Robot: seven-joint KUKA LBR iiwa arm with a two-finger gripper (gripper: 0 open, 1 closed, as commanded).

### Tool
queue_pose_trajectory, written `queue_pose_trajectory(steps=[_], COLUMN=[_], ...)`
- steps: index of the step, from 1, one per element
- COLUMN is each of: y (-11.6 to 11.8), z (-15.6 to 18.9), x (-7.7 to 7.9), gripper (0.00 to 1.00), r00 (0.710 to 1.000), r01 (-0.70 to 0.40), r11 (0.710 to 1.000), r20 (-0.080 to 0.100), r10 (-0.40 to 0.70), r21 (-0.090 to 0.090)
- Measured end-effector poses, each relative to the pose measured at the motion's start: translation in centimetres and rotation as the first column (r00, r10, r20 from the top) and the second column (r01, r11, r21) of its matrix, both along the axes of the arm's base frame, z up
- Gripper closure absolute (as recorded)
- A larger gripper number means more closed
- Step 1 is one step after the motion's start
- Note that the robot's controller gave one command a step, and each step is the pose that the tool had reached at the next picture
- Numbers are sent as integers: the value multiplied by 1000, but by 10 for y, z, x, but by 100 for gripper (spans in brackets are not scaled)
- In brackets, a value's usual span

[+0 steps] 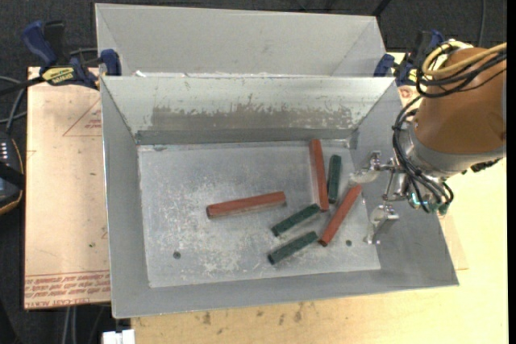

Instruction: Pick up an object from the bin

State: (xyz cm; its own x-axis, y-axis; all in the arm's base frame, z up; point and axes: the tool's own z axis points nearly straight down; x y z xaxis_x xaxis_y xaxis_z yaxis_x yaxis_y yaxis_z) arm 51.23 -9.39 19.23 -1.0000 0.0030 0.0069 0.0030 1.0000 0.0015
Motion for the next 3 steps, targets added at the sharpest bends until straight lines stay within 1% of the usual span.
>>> queue_pose_trajectory(steps=[1,2,3], y=[0,3,2], z=[3,-110,-112], x=[2,16,16], gripper=[0,100,0], r00=[1000,979,979], r01=[-3,-205,-204], r11=[1000,979,979], r20=[7,12,19], r10=[3,205,204], r21=[-1,-4,-7])
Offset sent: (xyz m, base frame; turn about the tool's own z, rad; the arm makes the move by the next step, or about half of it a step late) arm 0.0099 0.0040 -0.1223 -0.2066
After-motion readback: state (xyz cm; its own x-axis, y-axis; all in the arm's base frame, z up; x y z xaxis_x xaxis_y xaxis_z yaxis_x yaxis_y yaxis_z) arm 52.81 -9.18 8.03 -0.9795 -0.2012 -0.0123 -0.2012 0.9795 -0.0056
